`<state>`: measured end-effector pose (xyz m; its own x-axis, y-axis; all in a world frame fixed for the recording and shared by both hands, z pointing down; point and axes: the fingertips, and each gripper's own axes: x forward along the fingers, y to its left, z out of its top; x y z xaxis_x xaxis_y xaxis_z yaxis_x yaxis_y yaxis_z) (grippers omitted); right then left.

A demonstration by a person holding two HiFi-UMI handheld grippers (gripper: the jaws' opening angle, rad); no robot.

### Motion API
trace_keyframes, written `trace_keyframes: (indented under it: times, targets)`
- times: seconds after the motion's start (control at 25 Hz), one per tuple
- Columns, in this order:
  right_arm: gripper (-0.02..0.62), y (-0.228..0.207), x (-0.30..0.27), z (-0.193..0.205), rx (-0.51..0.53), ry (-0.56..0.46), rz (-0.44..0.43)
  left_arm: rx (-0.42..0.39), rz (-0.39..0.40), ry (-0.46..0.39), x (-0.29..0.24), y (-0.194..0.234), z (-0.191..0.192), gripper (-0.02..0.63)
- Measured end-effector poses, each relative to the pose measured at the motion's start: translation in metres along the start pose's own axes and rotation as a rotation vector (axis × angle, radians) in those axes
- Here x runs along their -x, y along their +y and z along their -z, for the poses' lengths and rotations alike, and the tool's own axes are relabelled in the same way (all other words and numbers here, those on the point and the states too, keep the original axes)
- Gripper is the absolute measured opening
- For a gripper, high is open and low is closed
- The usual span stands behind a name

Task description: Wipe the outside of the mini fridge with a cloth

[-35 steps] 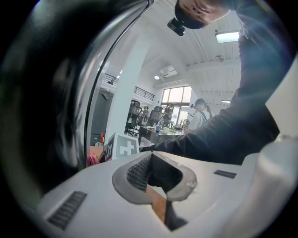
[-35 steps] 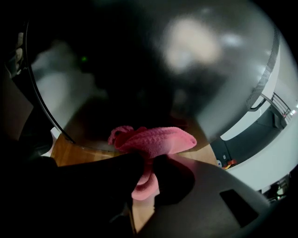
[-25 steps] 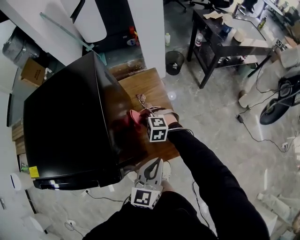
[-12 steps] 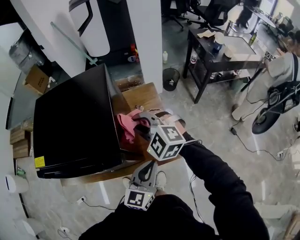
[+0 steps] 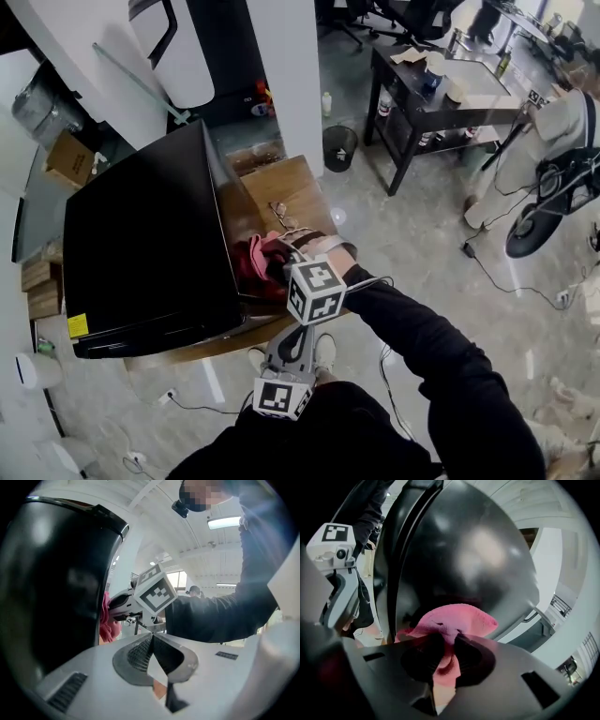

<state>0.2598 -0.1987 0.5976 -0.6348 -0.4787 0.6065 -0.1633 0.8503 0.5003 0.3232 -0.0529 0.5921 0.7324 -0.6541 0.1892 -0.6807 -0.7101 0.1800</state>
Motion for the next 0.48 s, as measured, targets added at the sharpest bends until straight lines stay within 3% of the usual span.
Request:
trace_keyframes:
  times: [0.48]
  targets:
    - [0.063, 0.072, -0.101, 0.096, -0.017, 0.146, -0.177, 0.067, -0.007, 0.085, -0.005, 0.020, 0.059, 0.005]
